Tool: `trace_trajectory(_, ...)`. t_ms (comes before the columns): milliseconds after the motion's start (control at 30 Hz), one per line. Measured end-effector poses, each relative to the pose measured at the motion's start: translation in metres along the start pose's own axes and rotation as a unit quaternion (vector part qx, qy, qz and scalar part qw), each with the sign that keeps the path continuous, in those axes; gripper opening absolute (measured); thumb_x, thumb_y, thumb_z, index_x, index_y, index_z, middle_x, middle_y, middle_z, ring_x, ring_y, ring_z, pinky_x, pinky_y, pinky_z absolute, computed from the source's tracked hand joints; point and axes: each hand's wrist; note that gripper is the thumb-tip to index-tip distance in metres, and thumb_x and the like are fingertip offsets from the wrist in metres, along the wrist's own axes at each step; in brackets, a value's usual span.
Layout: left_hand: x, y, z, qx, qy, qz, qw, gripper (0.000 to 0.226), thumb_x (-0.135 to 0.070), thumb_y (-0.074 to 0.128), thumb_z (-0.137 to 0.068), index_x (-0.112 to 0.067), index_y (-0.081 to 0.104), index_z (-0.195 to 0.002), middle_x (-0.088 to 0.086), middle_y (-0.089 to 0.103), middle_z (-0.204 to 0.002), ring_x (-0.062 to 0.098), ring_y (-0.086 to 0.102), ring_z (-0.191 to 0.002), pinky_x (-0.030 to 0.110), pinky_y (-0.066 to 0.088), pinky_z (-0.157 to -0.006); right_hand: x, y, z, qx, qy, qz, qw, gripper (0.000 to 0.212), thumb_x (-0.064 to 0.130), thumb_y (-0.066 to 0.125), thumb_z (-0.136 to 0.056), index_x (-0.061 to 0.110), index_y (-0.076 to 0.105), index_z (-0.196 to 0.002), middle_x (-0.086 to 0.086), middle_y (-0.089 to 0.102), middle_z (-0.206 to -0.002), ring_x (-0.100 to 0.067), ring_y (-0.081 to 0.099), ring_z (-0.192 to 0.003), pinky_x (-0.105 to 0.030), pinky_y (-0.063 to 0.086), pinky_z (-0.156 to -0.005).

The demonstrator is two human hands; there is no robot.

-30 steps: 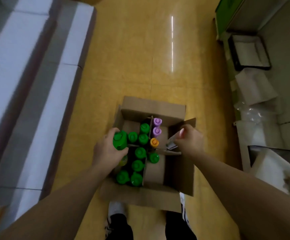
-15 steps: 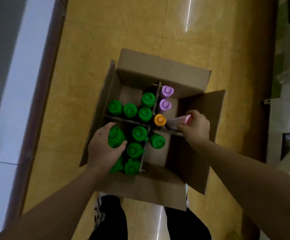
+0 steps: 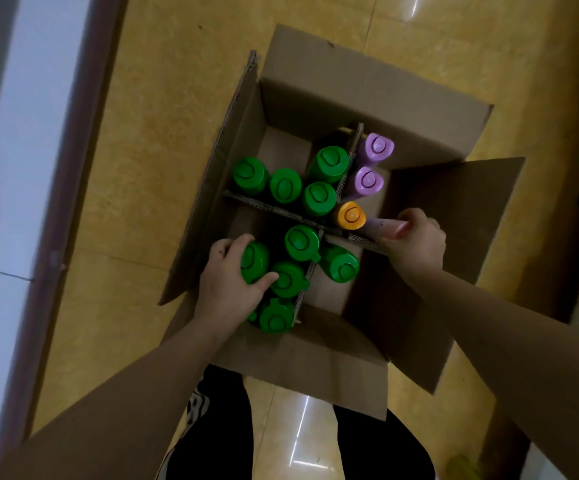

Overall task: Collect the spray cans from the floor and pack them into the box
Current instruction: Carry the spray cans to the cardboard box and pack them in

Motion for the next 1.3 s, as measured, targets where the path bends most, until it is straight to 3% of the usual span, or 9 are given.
trace_trajectory(233, 0.01, 0.008, -0.008, 0.023, -0.064, 0.038, 0.997, 0.073, -0.034, 0.083, -0.079, -0.024, 0.044, -0.139, 0.006, 0.042, -0.136, 0.021, 0.047, -0.11, 0.032, 0.04, -0.09, -0.005, 0.007, -0.006, 0.008, 0.007, 0.003, 1.0, 0.061, 0.021, 0.083, -0.079, 0.012, 0.056, -0.133, -0.015, 0.052, -0.127, -0.03, 0.053, -0.112, -0.046, 0.054, -0.094)
trace_trajectory(433, 0.008, 0.009, -0.019, 0.074, -0.074, 0.017, 0.994, 0.08, -0.026, 0.083, -0.079, -0.021, 0.036, -0.144, 0.008, 0.037, -0.143, 0.029, 0.048, -0.124, 0.037, 0.043, -0.1, -0.007, 0.01, -0.009, 0.016, 0.002, 0.003, 1.0, 0.062, 0.018, 0.083, -0.078, 0.009, 0.057, -0.134, -0.016, 0.053, -0.128, -0.019, 0.045, -0.106, -0.041, 0.052, -0.093)
trace_trajectory(667, 0.015, 0.006, -0.024, 0.156, -0.066, 0.069, 0.983, 0.092, -0.011, 0.083, -0.076, -0.031, 0.033, -0.15, 0.003, 0.035, -0.149, 0.026, 0.044, -0.128, 0.045, 0.045, -0.105, -0.011, 0.013, -0.013, 0.058, 0.022, -0.027, 0.998, 0.067, 0.018, 0.083, -0.08, 0.011, 0.054, -0.14, -0.014, 0.056, -0.131, -0.029, 0.058, -0.115, -0.046, 0.057, -0.095)
trace_trajectory(833, 0.013, 0.008, -0.025, 0.144, -0.09, 0.151, 0.974, 0.072, -0.034, 0.062, -0.079, -0.033, 0.04, -0.148, 0.003, 0.034, -0.149, 0.025, 0.039, -0.129, 0.043, 0.036, -0.105, -0.01, 0.016, -0.012, 0.062, 0.021, -0.039, 0.997, 0.066, 0.02, 0.08, -0.082, 0.009, 0.051, -0.14, -0.015, 0.059, -0.129, -0.03, 0.061, -0.113, -0.048, 0.057, -0.095)
trace_trajectory(933, 0.011, 0.014, -0.025, 0.117, -0.094, 0.159, 0.976, 0.061, -0.032, 0.058, -0.087, -0.031, 0.043, -0.147, 0.005, 0.034, -0.15, 0.023, 0.037, -0.127, 0.038, 0.033, -0.1, -0.001, 0.017, -0.011, 0.075, 0.014, -0.039, 0.996, 0.062, 0.022, 0.08, -0.083, 0.01, 0.051, -0.137, -0.012, 0.061, -0.126, -0.028, 0.061, -0.113, -0.047, 0.056, -0.095)
trace_trajectory(1067, 0.009, 0.012, -0.024, 0.122, -0.105, 0.162, 0.974, 0.073, -0.044, 0.048, -0.073, -0.031, 0.045, -0.145, 0.005, 0.036, -0.147, 0.026, 0.039, -0.127, 0.042, 0.035, -0.105, 0.003, 0.02, -0.011, 0.081, -0.017, -0.014, 0.996, 0.045, 0.024, 0.073, -0.088, 0.011, 0.057, -0.128, -0.012, 0.065, -0.12, -0.028, 0.063, -0.108, -0.048, 0.056, -0.093)
trace_trajectory(1167, 0.01, 0.012, -0.024, 0.123, -0.107, 0.172, 0.971, 0.072, -0.045, 0.046, -0.073, -0.032, 0.045, -0.145, 0.005, 0.036, -0.146, 0.027, 0.04, -0.128, 0.046, 0.036, -0.108, 0.005, 0.021, -0.012, 0.07, -0.008, -0.027, 0.997, 0.042, 0.023, 0.072, -0.088, 0.011, 0.057, -0.125, -0.011, 0.065, -0.117, -0.028, 0.064, -0.106, -0.047, 0.056, -0.092)
trace_trajectory(1300, 0.015, 0.017, -0.027, 0.106, -0.101, 0.199, 0.969, 0.054, -0.045, 0.051, -0.092, -0.032, 0.048, -0.145, 0.005, 0.038, -0.147, 0.028, 0.04, -0.132, 0.045, 0.035, -0.109, 0.009, 0.025, -0.014, 0.104, 0.006, -0.022, 0.994, 0.052, 0.024, 0.069, -0.091, 0.011, 0.05, -0.137, -0.013, 0.062, -0.125, -0.031, 0.062, -0.112, -0.048, 0.056, -0.093)
Point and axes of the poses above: each hand's wrist, its own z-axis away from the middle knuckle, its own y-axis out of the palm, x = y × z
